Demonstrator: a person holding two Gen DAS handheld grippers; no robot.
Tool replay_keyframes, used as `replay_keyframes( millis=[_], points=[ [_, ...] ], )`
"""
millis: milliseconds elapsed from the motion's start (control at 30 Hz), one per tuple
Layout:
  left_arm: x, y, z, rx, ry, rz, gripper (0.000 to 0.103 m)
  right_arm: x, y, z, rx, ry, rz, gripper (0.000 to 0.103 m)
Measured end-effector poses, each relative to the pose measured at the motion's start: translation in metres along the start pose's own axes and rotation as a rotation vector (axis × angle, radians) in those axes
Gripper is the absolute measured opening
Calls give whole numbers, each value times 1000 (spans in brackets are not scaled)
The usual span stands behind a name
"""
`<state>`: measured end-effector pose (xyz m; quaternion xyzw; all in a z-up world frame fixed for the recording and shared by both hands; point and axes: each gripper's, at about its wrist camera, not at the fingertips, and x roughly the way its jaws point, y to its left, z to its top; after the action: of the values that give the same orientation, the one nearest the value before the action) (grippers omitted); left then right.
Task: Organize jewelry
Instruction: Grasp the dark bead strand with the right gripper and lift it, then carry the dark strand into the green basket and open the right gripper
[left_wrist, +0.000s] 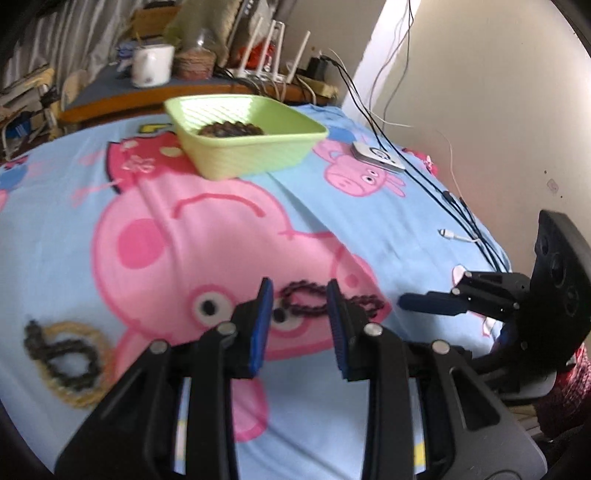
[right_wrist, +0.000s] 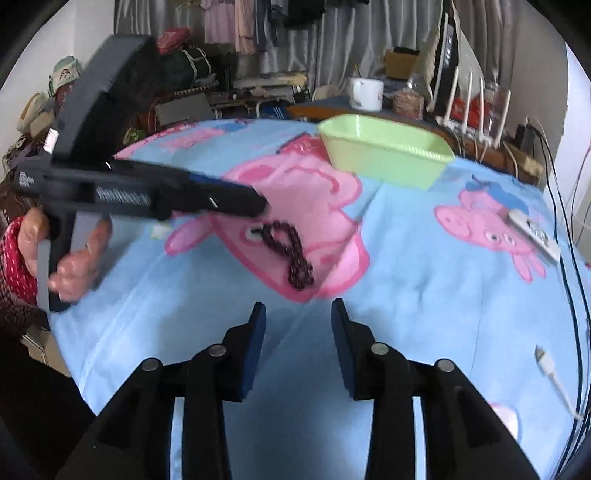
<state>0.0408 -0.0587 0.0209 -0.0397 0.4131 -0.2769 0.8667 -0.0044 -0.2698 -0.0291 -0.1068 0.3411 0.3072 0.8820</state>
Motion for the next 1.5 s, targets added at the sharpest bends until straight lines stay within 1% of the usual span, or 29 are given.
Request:
replay_keyframes(
  millis=[100, 133, 167, 200, 233, 267, 333, 433, 500, 633, 667, 800, 867, 933, 967, 1033, 1100, 1133, 1200, 1267, 1300, 1333, 1400, 1500],
  points=[
    [10, 2, 0, -22, 39, -13, 28, 6, -2, 8, 6, -11, -3, 5],
    [17, 3, -3, -36, 70, -28, 26, 8, -2, 10, -1, -9, 2, 5],
    [20, 3, -5, -39, 80, -26, 17, 13, 0, 12, -20, 4, 16, 5],
    [20, 2, -7, -33, 68, -13, 12, 16, 2, 12, -36, 17, 21, 4],
    [20, 0, -8, -23, 67, -5, 9, 21, 4, 13, -52, 32, 24, 0],
    [19, 1, -8, -28, 69, -9, 7, 26, 4, 13, -56, 54, 25, 0],
    [18, 6, -7, -61, 74, -29, 7, 27, 1, 16, -38, 47, 35, 0],
    [13, 14, -1, -104, 62, -63, 7, 17, -1, 28, -38, -8, 34, 0],
    [7, 17, 7, -122, 42, -91, 7, 11, -4, 42, -40, -49, 35, 0],
    [-7, 20, 42, -118, -16, -101, 7, 3, -13, 79, -58, -123, 15, 0],
    [-10, 22, 53, -117, -32, -101, 7, 1, -17, 92, -66, -145, 5, 0],
    [-18, 28, 106, -103, -104, -87, 7, -1, -36, 135, -91, -206, -37, 0],
    [-17, 32, 125, -108, -120, -82, 7, 4, -49, 152, -87, -214, -51, 0],
    [-9, 36, 146, -105, -130, -56, 7, 15, -65, 165, -60, -202, -51, 0],
    [-7, 37, 151, -106, -130, -50, 7, 22, -76, 171, -38, -192, -44, 0],
    [2, 41, 164, -108, -131, -33, 7, 34, -89, 178, -10, -171, -36, 0],
    [15, 47, 174, -116, -128, -10, 7, 49, -101, 183, 11, -157, -47, 0],
    [21, 49, 178, -119, -128, 1, 7, 59, -109, 186, 32, -150, -34, 0],
    [33, 55, 183, -121, -134, 45, 7, 78, -119, 184, 84, -119, -13, 0],
    [50, 61, 185, -120, -105, 120, 20, 97, -132, 183, 151, -68, -26, 0],
    [56, 64, 182, -123, -88, 154, 20, 100, -134, 180, 173, -64, -35, 0],
    [55, 67, 179, -128, -89, 151, 20, 99, -135, 176, 190, -75, -32, 0],
    [50, 69, 169, -131, -101, 125, 20, 91, -132, 166, 209, -112, 3, 0],
    [37, 74, 152, -131, -112, 138, 20, 78, -118, 149, 220, -132, 1, 0]
  ],
)
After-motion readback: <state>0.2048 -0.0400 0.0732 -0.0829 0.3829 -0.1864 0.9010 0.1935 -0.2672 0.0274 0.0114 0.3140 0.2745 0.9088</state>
